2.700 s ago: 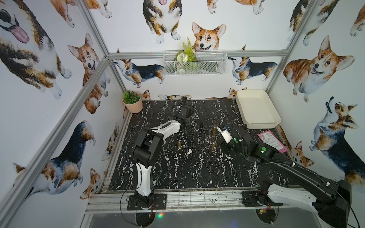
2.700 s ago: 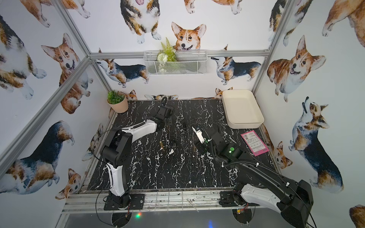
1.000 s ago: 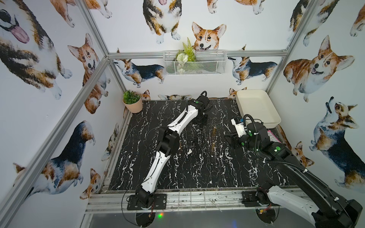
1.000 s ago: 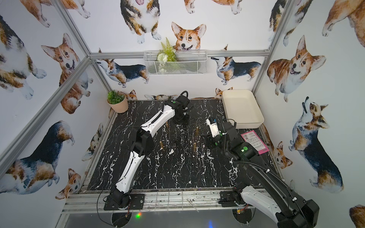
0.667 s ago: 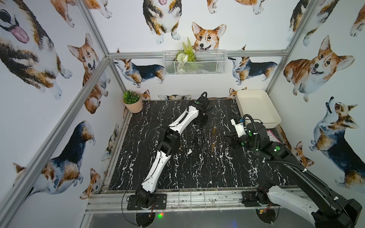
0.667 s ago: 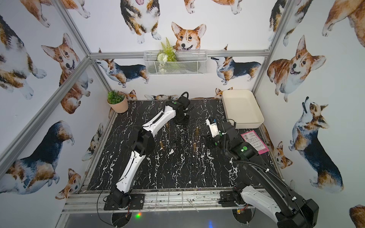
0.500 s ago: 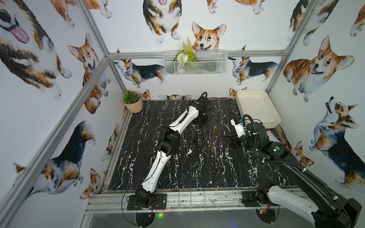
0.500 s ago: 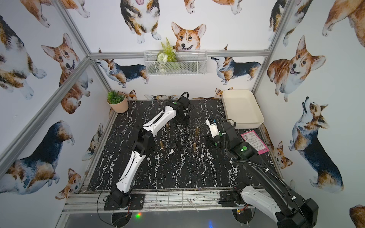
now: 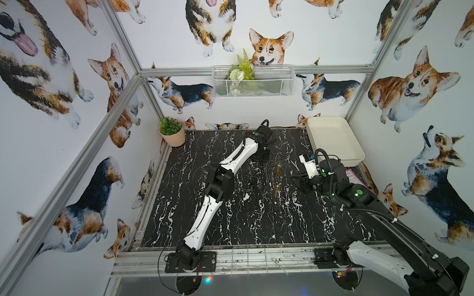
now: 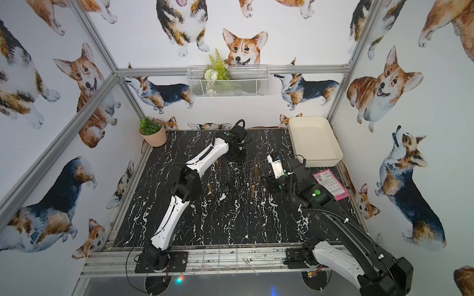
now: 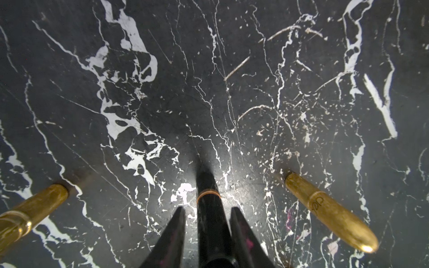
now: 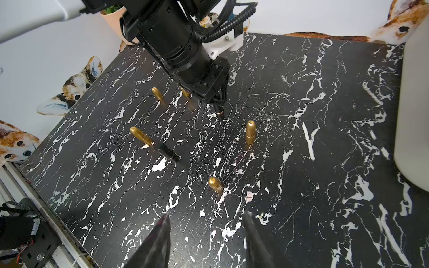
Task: Open the lipstick cap
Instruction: Pick up the lipstick at the center of the board, then open the cover of the lipstick.
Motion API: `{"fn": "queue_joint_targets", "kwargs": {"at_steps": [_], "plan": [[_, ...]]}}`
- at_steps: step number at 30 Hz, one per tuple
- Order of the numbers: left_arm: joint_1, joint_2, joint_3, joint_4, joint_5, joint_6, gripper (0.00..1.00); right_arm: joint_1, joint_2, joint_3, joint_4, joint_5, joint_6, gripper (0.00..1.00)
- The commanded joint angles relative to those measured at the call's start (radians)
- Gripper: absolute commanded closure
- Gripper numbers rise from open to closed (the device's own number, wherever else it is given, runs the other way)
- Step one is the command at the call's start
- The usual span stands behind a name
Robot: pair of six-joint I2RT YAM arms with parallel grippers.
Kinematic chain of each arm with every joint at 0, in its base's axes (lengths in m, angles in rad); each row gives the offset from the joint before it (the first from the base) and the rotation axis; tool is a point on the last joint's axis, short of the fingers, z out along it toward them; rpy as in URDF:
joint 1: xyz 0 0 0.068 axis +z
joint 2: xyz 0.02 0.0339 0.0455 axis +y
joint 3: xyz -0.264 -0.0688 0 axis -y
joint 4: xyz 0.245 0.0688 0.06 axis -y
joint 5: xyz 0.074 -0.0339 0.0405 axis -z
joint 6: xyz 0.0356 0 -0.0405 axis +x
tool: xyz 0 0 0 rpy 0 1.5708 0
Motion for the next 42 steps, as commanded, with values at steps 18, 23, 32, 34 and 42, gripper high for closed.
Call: {"fn": "queue_joint_targets", "kwargs": {"at_steps": [18,23,32,34,42], "plan": [[0.012,-0.064,0.005,-0.025,0.013,0.007,0.9,0.0,0.01,0.005,0.015,-0.009,0.006,0.47],[0.013,-0.121,0.013,-0.08,0.043,0.012,0.92,-0.001,-0.002,0.008,0.01,0.003,-0.003,0.47],[0.008,-0.307,-0.092,-0.127,0.204,0.015,0.92,0.014,-0.006,0.038,0.019,-0.146,-0.03,0.45],[0.007,-0.351,-0.116,-0.13,0.239,0.01,0.92,0.033,0.004,0.048,0.018,-0.155,-0.043,0.44],[-0.008,-0.515,-0.247,-0.092,0.387,-0.007,0.91,0.144,0.119,0.12,0.007,-0.096,-0.095,0.45]]}}
